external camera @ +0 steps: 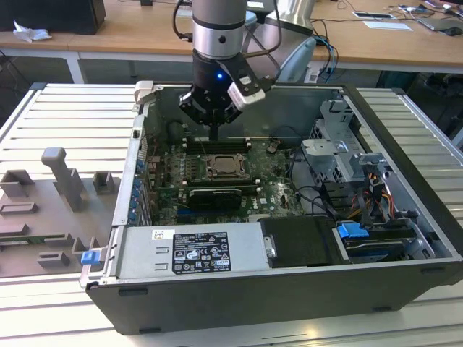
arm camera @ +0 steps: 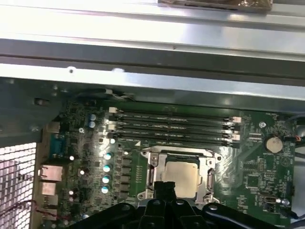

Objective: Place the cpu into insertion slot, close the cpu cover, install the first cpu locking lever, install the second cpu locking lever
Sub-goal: 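Install the first cpu locking lever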

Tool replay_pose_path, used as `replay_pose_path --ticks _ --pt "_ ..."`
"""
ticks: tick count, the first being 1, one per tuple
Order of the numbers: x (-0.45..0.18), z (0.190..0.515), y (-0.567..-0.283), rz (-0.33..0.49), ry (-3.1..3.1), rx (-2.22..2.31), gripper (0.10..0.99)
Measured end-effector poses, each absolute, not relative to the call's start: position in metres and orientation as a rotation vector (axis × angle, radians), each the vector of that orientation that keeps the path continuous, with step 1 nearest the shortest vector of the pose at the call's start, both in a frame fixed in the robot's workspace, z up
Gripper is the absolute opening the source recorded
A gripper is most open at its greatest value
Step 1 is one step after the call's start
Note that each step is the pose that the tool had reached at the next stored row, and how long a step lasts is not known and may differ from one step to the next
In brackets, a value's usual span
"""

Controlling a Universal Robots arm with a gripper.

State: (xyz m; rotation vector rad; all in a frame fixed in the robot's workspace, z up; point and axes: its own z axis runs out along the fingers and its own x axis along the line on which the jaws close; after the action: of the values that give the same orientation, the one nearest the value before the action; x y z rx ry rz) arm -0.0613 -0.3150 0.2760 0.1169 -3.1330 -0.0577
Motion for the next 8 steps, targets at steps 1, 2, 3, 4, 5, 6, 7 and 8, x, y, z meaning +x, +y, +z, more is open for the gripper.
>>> replay_pose_path --ticks 1,2,3,4,5,6,7,8 --pt "-0.063 0.276 -0.315 -0.058 -3.133 0.117 0.106" --pt "-0.066 0.276 -0.315 -0.058 -3.133 0.117 0.106" --pt "-0.068 0.276 -0.315 -0.058 -3.133 0.117 0.106" --pt "-0.07 0.276 -0.315 -0.058 -3.133 0.117 0.106" --pt "-0.073 0.276 -0.315 -0.058 -3.133 0.117 0.106" --pt "-0.076 0.276 -0.315 -0.058 -3.133 0.117 0.106" --pt "-0.08 0.276 -0.315 -0.058 -3.133 0.118 0.106" --pt "-0.084 0.276 -0.315 -0.058 -3.133 0.117 0.106"
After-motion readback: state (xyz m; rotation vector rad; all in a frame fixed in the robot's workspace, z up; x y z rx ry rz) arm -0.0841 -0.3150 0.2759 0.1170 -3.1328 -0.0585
